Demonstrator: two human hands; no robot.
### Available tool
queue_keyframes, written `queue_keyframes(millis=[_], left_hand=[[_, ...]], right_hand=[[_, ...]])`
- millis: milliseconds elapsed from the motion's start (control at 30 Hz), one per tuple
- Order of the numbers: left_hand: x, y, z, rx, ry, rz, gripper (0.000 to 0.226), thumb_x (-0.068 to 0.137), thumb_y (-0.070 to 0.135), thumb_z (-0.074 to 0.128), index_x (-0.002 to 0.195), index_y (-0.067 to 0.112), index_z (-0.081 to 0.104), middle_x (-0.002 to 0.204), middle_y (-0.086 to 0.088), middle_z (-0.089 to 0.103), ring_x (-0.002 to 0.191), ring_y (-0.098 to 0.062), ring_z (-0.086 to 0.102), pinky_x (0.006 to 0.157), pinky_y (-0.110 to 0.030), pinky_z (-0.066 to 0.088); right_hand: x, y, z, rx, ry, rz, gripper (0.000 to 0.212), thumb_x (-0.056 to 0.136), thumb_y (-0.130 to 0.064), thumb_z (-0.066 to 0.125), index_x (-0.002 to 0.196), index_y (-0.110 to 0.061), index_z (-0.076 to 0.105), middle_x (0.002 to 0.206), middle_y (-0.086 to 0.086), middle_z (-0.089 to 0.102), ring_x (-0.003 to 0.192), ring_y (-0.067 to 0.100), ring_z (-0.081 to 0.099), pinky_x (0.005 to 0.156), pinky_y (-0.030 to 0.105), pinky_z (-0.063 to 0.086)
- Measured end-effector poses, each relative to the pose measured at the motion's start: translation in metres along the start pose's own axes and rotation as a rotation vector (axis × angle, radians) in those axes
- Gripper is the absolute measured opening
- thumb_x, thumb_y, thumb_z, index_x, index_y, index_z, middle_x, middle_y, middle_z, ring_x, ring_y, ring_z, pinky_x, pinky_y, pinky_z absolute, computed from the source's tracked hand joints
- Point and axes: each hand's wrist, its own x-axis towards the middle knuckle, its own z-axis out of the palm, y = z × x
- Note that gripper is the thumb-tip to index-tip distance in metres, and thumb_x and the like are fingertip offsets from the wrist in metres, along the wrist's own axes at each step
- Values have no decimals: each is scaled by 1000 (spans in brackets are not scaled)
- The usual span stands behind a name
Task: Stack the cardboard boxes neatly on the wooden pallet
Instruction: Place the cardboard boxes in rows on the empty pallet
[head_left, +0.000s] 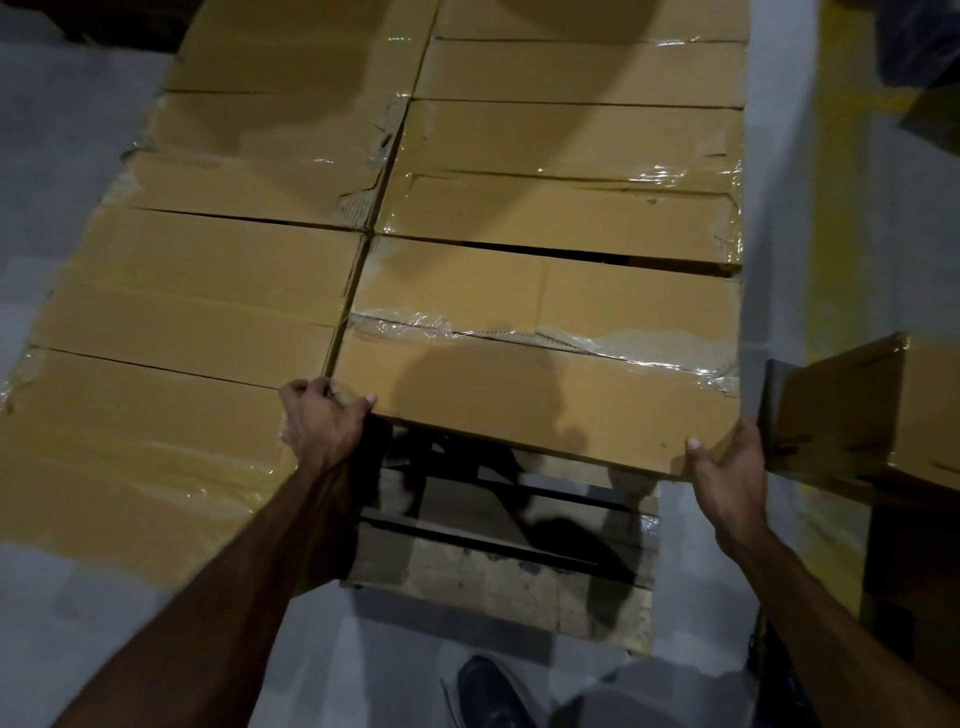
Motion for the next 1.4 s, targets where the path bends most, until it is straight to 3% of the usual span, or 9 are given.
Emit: queue_keyframes(millis=[100, 300, 467, 700, 1000, 1100, 1167, 1400], left_hand=[[-2, 3, -2, -20, 15, -22, 61, 80, 41, 89, 127, 10, 66, 143, -8, 41, 125, -36, 55, 119, -63, 32], [6, 3, 1, -103, 15, -112, 63, 72, 39, 95, 121, 11, 67, 138, -3, 41, 121, -33, 57, 118, -57, 39], [1, 3, -1, -107, 38, -90, 55, 72, 35, 96, 108, 9, 65, 133, -6, 42, 117, -32, 57, 114, -47, 47], [3, 2, 3, -59, 52, -97, 63, 74, 39, 93, 123, 9, 69, 137, -7, 43, 124, -32, 54, 116, -50, 44], [4, 7, -2, -40, 46, -121, 59, 79, 35, 88, 131, 17, 68, 145, -10, 41, 132, -38, 48, 117, -55, 36], [3, 5, 0, -19, 48, -88, 60, 80, 36, 86, 134, 21, 66, 144, -12, 41, 132, -39, 47, 115, -56, 38], [0, 5, 0, -16, 46, -61, 64, 80, 38, 87, 136, 22, 63, 145, -12, 41, 133, -39, 46, 115, -57, 38], [-8, -7, -6, -11, 16, 50, 84, 76, 47, 90, 148, 22, 53, 148, -13, 42, 136, -40, 47, 112, -62, 42]], right_hand=[[-4, 0, -1, -10, -4, -33, 52, 102, -7, 61, 150, -15, 41, 128, -2, 51, 119, 18, 48, 103, 41, 43], [-6, 3, -7, -19, -44, -53, 63, 102, -6, 62, 157, -18, 34, 142, 0, 50, 126, 17, 45, 110, 49, 43], [-7, 7, -10, -43, -50, -68, 66, 103, -8, 62, 160, -16, 29, 153, 12, 48, 139, 33, 46, 112, 51, 41], [3, -2, -8, -41, -77, -86, 62, 102, -7, 61, 158, -18, 35, 151, 9, 50, 134, 22, 45, 114, 49, 40], [14, -5, -5, -69, -96, -56, 62, 102, -11, 63, 157, -19, 35, 153, 10, 49, 141, 34, 45, 116, 58, 40], [13, -4, -2, -83, -88, -67, 57, 102, -11, 62, 153, -16, 38, 149, 10, 52, 139, 33, 47, 115, 53, 40], [15, -5, -3, -91, -90, -74, 52, 102, -9, 62, 149, -14, 42, 143, 9, 54, 135, 33, 48, 109, 49, 41], [15, -7, 0, -134, -78, -62, 59, 103, -11, 62, 155, -11, 33, 151, 18, 47, 141, 38, 43, 112, 55, 39]])
